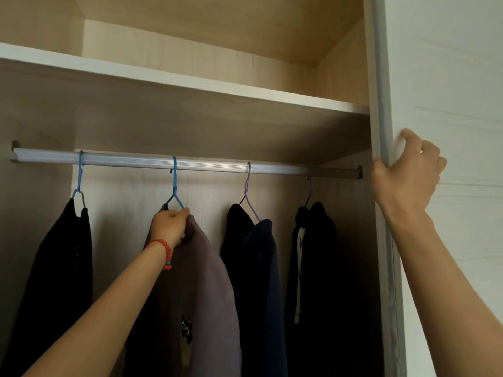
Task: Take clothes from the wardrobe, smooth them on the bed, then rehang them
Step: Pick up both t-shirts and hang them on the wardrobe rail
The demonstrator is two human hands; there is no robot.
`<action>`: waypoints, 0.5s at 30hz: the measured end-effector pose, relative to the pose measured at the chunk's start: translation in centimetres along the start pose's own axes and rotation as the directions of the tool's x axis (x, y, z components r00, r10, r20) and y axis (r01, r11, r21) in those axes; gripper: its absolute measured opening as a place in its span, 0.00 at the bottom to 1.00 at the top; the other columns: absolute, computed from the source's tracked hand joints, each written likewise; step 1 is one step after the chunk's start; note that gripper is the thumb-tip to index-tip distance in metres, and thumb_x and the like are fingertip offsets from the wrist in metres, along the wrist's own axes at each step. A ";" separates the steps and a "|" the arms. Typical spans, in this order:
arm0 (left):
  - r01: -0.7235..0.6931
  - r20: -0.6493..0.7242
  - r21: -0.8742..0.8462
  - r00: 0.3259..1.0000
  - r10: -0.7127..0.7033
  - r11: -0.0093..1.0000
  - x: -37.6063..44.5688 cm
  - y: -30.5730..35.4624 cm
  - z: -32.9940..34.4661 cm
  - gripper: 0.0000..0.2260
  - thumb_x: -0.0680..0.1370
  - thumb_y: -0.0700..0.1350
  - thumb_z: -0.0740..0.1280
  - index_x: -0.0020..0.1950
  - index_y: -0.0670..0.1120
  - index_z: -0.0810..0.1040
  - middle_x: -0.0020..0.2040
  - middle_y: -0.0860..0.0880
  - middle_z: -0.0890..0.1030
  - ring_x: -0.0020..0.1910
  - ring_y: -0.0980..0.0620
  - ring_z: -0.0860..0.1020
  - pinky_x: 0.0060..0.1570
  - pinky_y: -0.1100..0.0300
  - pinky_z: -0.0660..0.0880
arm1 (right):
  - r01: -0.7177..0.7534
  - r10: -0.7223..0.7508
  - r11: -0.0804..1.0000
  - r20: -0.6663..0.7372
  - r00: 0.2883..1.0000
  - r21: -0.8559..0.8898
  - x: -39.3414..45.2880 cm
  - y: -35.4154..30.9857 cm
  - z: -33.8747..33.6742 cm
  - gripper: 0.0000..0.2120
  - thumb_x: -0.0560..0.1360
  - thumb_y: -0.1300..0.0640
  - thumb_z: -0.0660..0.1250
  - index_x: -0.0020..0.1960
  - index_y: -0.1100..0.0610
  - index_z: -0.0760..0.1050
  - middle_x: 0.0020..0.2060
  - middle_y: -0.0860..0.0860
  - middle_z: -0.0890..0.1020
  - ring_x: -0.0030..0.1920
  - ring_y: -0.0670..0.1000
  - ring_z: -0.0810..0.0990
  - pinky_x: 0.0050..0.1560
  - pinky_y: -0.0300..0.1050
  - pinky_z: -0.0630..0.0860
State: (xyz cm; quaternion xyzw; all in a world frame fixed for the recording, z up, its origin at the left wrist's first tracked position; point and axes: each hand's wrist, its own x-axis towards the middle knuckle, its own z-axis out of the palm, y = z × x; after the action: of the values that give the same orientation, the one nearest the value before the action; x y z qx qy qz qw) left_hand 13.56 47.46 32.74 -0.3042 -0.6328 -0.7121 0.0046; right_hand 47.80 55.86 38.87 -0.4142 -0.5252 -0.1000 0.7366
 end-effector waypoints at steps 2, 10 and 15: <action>-0.049 -0.011 0.028 0.999 0.049 0.998 -0.5 -0.3 -0.5 0.15 0.76 0.47 0.63 0.30 0.44 0.73 0.27 0.44 0.74 0.28 0.47 0.72 0.31 0.60 0.72 | -0.016 0.016 1.000 0.008 1.000 0.016 -0.1 -0.4 -0.1 0.25 0.72 0.59 0.67 0.67 0.56 0.64 0.65 0.62 0.69 0.64 0.64 0.66 0.61 0.59 0.69; -0.325 -0.066 0.131 0.940 0.335 0.937 -1.8 0.3 -3.0 0.04 0.76 0.45 0.63 0.45 0.47 0.78 0.42 0.50 0.78 0.42 0.52 0.75 0.38 0.65 0.68 | -0.019 0.016 0.998 0.040 0.999 0.064 -2.1 -3.6 -0.6 0.25 0.73 0.59 0.66 0.69 0.57 0.64 0.66 0.62 0.67 0.65 0.65 0.64 0.61 0.59 0.66; -0.458 -0.063 0.127 0.882 0.468 0.880 -3.3 2.2 -5.8 0.05 0.76 0.44 0.64 0.46 0.46 0.79 0.46 0.48 0.80 0.43 0.53 0.75 0.42 0.63 0.69 | 0.019 -0.024 0.997 0.069 0.997 0.078 -4.5 -7.2 -0.8 0.26 0.74 0.57 0.66 0.69 0.57 0.63 0.67 0.62 0.66 0.65 0.63 0.64 0.62 0.58 0.66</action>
State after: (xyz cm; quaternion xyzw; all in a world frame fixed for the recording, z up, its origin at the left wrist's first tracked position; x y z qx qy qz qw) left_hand 14.69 40.51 33.20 -0.4130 -0.5783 -0.6683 0.2201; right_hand 42.25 49.42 38.57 -0.3829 -0.5586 -0.0730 0.7322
